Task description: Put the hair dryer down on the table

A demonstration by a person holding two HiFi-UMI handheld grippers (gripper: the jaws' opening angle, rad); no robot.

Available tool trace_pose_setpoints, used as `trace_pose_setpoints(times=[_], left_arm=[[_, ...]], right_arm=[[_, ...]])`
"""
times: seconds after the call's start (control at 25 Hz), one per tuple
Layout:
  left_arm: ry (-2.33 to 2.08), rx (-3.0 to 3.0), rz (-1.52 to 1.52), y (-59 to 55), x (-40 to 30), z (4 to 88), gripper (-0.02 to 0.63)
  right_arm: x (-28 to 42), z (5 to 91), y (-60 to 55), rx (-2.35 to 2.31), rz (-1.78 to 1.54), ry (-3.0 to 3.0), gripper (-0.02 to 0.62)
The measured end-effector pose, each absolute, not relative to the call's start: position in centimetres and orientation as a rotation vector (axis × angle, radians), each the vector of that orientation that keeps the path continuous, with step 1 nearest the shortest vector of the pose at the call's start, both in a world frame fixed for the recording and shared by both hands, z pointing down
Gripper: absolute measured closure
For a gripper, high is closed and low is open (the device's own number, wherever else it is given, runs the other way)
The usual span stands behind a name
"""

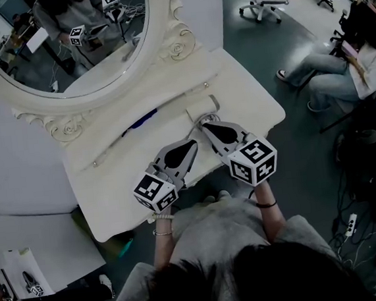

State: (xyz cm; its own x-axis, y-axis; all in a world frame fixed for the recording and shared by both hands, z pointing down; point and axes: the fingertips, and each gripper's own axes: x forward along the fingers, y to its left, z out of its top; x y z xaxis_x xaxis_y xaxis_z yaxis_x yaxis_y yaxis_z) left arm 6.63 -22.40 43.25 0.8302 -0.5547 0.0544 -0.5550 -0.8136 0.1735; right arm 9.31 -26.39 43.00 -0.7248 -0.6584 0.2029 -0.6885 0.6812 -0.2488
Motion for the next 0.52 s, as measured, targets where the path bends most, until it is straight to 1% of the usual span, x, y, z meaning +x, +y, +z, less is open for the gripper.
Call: trace_pose_setpoints(times=[0.52], left_arm=[[-0.826,2.833,0.025,-22.64,7.34,43.73,0.601]], right_arm=[[10.35,43.87,-26.43,1.159,0.5,-2.77,0.595]])
